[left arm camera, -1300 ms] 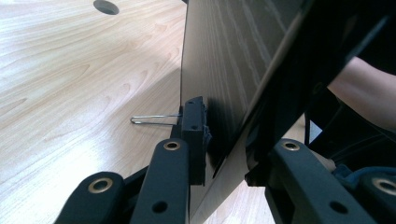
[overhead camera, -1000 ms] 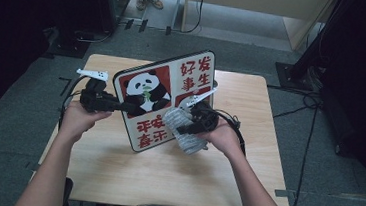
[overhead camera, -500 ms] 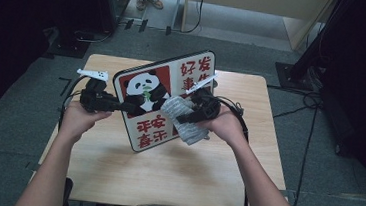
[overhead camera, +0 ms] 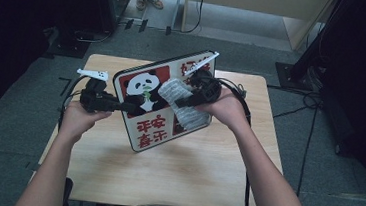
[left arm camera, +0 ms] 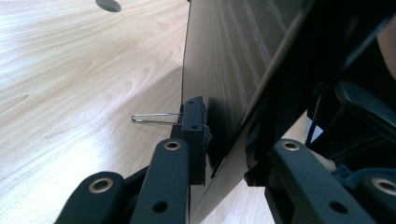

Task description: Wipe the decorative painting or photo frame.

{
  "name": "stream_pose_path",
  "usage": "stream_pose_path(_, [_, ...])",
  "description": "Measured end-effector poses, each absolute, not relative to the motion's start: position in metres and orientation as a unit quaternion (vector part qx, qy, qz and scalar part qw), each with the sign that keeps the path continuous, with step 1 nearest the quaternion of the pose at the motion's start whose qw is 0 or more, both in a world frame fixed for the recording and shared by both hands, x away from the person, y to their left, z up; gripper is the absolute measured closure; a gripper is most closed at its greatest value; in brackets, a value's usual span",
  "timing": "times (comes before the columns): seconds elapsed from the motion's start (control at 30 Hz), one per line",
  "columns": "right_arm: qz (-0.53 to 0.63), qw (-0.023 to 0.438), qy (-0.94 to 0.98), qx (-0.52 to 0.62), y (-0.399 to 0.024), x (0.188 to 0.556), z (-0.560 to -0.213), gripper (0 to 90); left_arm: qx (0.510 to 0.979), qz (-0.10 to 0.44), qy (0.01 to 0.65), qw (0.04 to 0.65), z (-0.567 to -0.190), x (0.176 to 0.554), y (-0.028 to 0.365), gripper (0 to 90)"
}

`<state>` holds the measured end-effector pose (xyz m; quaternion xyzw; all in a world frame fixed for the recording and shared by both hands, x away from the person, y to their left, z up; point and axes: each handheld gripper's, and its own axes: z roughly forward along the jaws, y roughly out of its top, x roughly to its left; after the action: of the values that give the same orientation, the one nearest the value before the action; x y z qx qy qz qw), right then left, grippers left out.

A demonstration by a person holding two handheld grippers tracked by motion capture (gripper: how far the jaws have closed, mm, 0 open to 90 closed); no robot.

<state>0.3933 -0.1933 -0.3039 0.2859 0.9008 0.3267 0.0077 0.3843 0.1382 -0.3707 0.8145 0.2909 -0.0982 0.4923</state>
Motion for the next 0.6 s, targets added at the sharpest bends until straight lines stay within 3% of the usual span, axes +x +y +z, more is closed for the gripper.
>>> stream_pose_path(0.6, [0.348, 0.053, 0.896, 0.27, -0.177, 0.408, -0.232, 68.3, 0.815, -0.099, 0.291, 0.492, -0.371, 0.385, 0.139, 76.0])
